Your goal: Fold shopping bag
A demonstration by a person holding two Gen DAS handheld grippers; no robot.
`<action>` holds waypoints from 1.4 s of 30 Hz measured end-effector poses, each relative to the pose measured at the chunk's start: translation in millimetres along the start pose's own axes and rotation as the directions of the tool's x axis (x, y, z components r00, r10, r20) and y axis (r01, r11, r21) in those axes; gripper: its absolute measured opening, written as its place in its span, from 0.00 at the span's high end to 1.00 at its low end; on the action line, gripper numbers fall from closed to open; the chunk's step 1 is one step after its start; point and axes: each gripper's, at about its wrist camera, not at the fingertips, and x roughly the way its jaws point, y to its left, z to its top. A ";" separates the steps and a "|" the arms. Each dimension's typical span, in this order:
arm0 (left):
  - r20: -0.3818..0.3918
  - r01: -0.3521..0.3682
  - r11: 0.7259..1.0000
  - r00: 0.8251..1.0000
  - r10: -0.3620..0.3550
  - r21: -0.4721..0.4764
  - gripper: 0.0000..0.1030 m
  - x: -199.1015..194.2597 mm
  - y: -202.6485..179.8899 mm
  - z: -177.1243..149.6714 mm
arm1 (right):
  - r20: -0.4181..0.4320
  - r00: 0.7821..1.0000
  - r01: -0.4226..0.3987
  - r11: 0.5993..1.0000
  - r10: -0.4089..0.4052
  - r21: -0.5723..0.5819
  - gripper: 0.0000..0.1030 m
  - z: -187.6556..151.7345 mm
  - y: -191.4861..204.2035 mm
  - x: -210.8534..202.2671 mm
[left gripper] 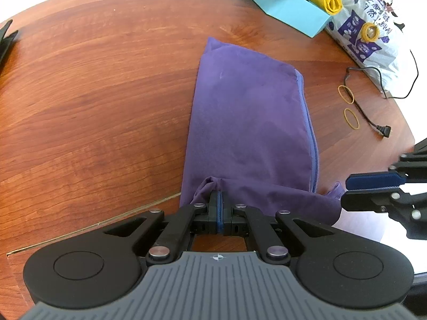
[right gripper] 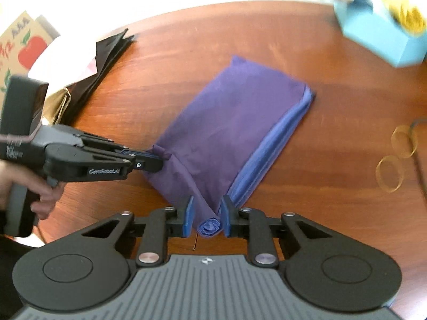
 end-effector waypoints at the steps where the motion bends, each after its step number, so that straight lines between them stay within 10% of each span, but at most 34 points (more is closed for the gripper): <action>1: 0.001 0.003 1.000 1.000 -0.003 0.000 0.98 -0.2 0.6 -0.2 | 0.012 1.000 0.020 1.000 -0.020 -0.010 0.86 -1.3 5.9 -1.8; 20: 0.021 0.065 0.997 0.998 -0.064 -0.038 0.98 -0.6 13.2 -2.0 | 0.043 0.975 0.220 0.972 -0.217 -0.087 0.92 -18.0 33.8 41.1; 33: 0.085 0.018 0.997 0.996 -0.024 0.071 0.95 -16.0 -1.2 1.6 | 0.056 0.980 0.198 0.975 -0.193 -0.100 0.92 -22.2 26.1 59.4; 42: 0.050 0.135 0.977 0.990 -0.129 -0.163 0.97 2.5 42.4 2.9 | 0.076 0.981 0.184 0.979 -0.178 -0.087 0.92 -25.1 22.1 58.8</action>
